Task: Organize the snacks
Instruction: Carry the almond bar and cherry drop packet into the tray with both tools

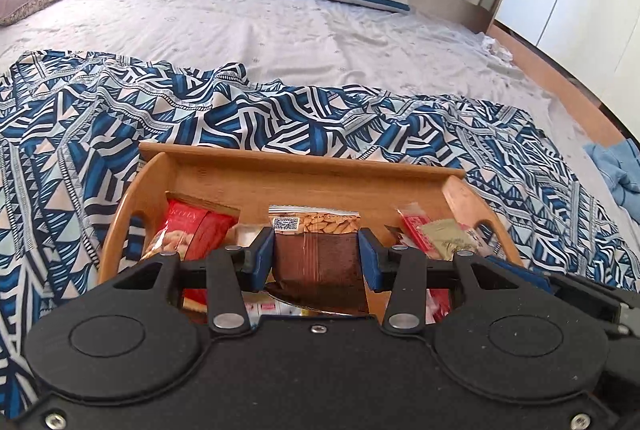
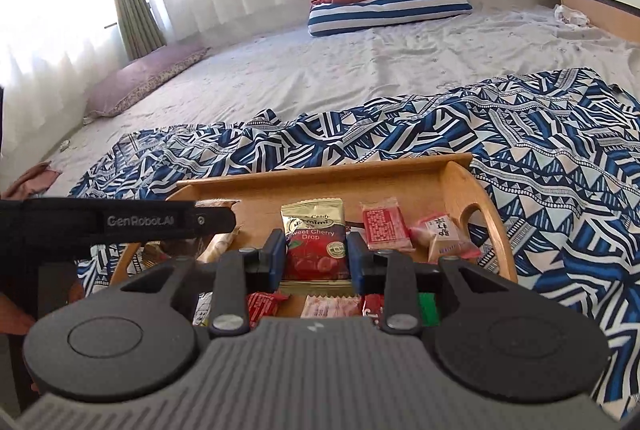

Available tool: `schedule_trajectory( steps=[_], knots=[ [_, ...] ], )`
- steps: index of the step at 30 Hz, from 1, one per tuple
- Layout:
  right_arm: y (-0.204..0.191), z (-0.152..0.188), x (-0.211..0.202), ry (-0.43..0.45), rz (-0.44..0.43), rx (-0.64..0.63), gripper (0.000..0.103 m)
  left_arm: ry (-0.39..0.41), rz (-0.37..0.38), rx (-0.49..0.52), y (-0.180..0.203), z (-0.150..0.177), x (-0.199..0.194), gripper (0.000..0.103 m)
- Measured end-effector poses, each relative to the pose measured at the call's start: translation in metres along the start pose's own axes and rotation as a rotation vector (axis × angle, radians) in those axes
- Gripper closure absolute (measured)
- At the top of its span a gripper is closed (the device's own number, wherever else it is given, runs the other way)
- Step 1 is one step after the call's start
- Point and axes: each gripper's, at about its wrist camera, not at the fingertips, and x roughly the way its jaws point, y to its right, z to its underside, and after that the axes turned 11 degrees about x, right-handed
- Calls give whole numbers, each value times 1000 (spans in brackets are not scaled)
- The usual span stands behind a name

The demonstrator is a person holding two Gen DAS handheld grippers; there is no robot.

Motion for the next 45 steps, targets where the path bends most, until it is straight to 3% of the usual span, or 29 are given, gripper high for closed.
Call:
schedule_trajectory(
  steps=[17, 45],
  knots=[
    [-10, 12, 49, -25, 38, -72, 64, -27, 5, -30, -5, -11, 52, 61],
    [-7, 28, 71, -33, 63, -99, 64, -66, -3, 11, 2, -6, 82, 61]
  ],
)
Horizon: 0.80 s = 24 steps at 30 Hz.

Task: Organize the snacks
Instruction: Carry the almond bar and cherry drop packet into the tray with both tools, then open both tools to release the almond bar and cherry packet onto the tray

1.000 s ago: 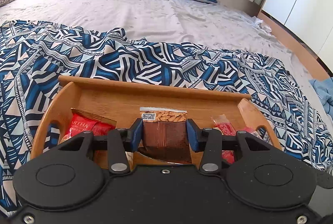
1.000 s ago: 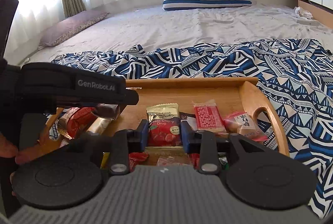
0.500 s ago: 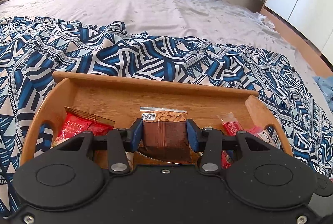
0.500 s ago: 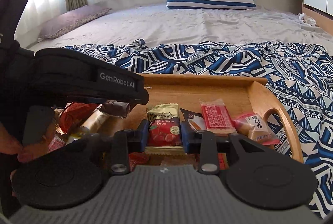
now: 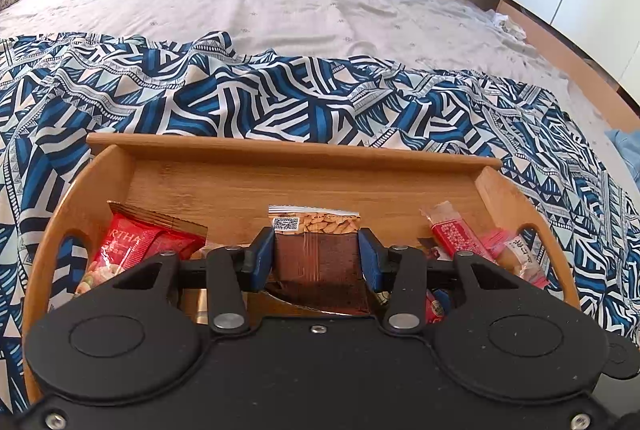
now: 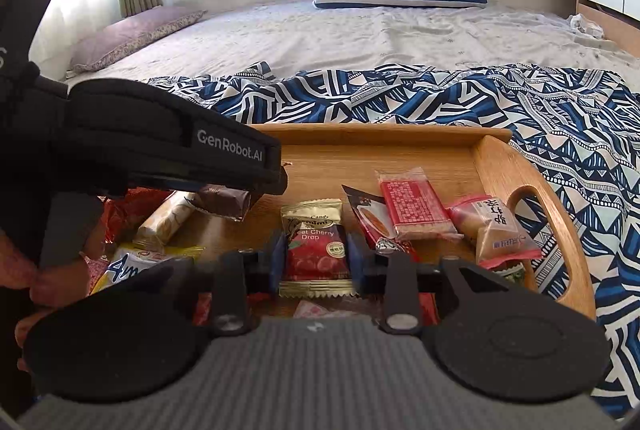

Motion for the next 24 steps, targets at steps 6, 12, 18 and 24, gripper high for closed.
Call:
schedule_trajectory(
  steps=[6, 12, 18, 24],
  knots=[
    [-1, 0, 1, 4, 1, -5, 65, -9, -15, 11, 2, 2, 3, 61],
    [-1, 1, 0, 5, -2, -4, 63, -12, -26, 11, 2, 2, 3, 60],
    [-1, 1, -2, 1, -6, 5, 55, -25, -23, 5, 1, 2, 0, 55],
    [-5, 1, -13, 15, -9, -2, 52, -4, -48, 8, 2, 3, -18, 29]
  ],
)
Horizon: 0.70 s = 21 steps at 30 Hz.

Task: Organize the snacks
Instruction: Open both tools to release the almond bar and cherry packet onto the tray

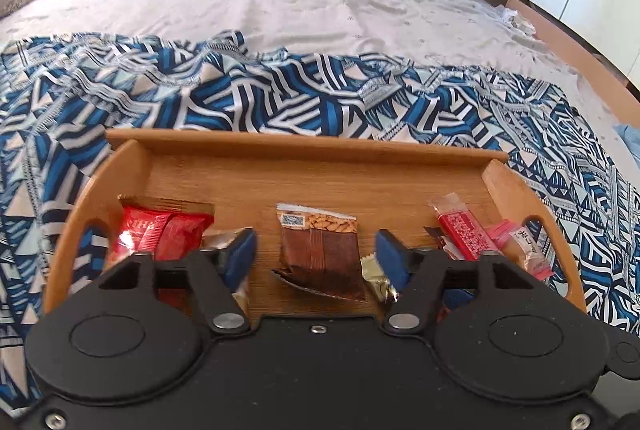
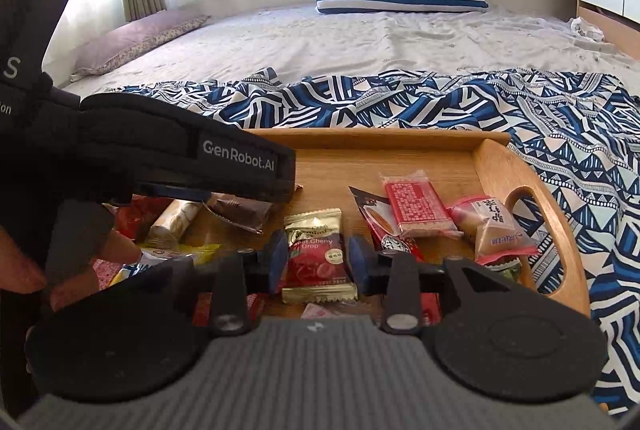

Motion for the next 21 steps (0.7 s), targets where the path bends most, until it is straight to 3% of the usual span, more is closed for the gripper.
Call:
schedule_trajectory(
  steps=[2, 11, 21],
  knots=[
    [-2, -1, -7, 7, -2, -8, 42, 21, -11, -1, -1, 0, -12, 21],
    [-7, 0, -54, 47, 6, -41, 26, 104, -69, -2, -6, 15, -82, 4],
    [-12, 16, -125, 107, 12, -64, 12, 157, -64, 19, -2, 58, -172, 0]
  ],
)
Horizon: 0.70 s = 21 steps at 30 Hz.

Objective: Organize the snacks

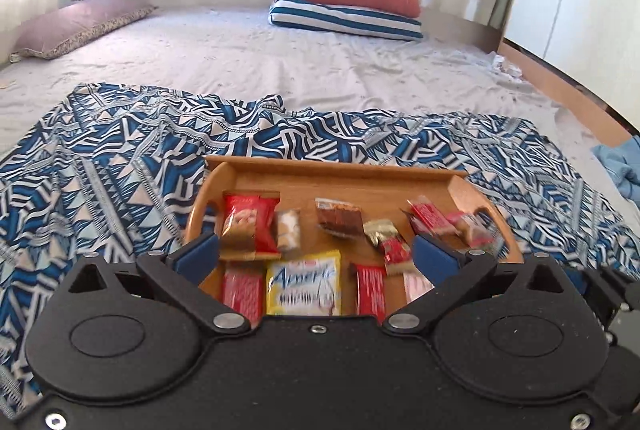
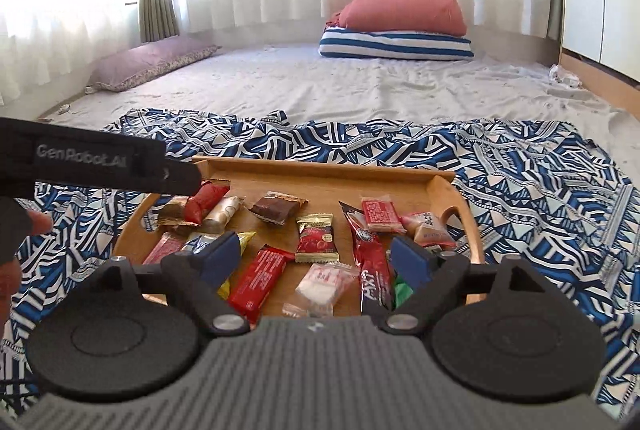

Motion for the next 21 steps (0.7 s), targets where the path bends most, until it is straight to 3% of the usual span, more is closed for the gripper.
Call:
schedule_trajectory(
  steps=[12, 21],
  knots=[
    [5, 25, -95, 70, -26, 68, 0, 41, 2, 41, 20, 53, -110, 0],
    [10, 71, -137, 80, 18, 43, 0, 41, -7, 18, 33, 111, -154, 0]
  ],
)
